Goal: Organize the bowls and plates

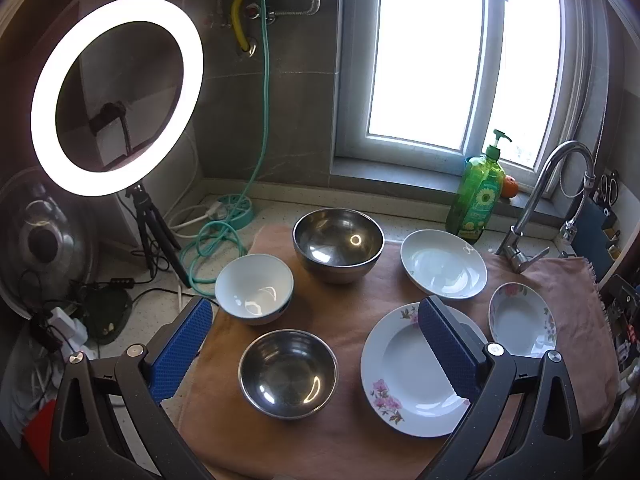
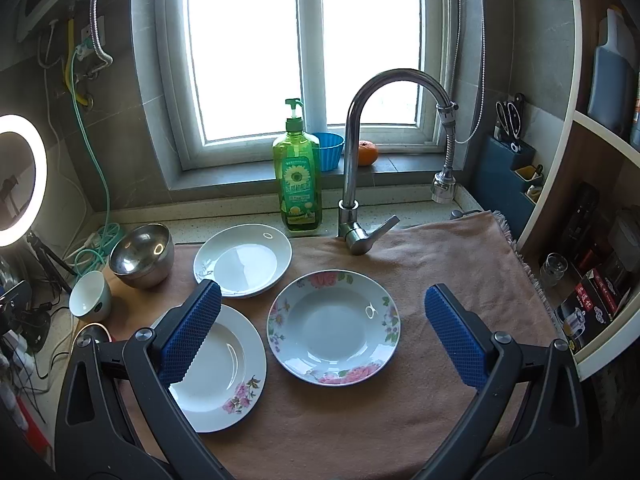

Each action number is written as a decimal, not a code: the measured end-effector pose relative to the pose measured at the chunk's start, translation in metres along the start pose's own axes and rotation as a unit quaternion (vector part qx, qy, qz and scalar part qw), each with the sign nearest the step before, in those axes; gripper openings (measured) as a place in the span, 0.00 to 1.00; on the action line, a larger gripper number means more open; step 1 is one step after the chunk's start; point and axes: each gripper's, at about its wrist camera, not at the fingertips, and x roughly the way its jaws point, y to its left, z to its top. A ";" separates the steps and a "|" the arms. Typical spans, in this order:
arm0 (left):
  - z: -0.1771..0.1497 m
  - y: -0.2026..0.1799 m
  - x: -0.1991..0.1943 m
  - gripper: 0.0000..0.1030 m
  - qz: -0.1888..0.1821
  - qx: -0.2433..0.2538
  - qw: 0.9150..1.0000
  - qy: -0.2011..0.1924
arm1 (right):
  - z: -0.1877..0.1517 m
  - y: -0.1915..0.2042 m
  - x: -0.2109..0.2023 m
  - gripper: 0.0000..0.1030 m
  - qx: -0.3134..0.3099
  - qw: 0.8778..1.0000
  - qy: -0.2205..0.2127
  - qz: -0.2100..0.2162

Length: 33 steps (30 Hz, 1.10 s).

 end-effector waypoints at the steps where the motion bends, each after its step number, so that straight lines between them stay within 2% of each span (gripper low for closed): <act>1: 0.000 0.000 0.000 0.99 0.001 0.000 1.000 -0.001 | 0.001 0.000 0.000 1.00 0.000 1.000 0.000 0.001; 33: 0.001 -0.005 0.004 0.99 -0.003 -0.001 1.000 0.002 | 0.001 0.000 0.007 1.00 0.005 1.000 0.003 0.006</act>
